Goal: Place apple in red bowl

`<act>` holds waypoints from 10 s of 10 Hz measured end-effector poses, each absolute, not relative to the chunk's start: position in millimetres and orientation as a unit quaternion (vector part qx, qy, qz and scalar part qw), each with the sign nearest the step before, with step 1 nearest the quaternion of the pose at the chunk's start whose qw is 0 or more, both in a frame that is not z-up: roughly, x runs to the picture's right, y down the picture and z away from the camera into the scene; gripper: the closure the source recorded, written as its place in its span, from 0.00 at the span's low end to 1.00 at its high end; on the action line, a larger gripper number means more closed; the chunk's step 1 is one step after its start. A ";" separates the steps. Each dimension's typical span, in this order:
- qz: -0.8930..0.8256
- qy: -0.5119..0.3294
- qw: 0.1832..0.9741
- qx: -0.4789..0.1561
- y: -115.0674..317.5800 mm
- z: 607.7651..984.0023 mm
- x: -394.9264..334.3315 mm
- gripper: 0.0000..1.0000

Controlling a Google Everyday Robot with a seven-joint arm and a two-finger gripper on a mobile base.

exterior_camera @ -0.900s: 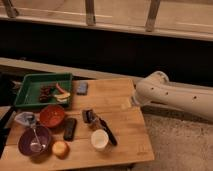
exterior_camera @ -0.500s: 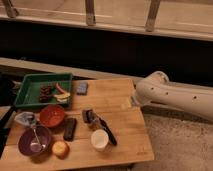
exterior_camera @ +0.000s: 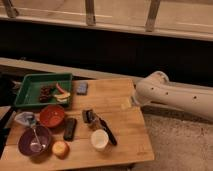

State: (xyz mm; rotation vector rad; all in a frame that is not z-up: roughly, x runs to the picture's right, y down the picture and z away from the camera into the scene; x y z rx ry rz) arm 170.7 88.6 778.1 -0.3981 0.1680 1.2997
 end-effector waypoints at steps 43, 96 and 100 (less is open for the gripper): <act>0.025 -0.195 0.893 -0.405 264.9 693.2 -246.0 0.20; 0.115 -0.296 0.896 -0.309 64.5 780.8 -274.0 1.00; 0.119 -0.295 0.889 -0.329 77.0 791.6 -274.9 0.79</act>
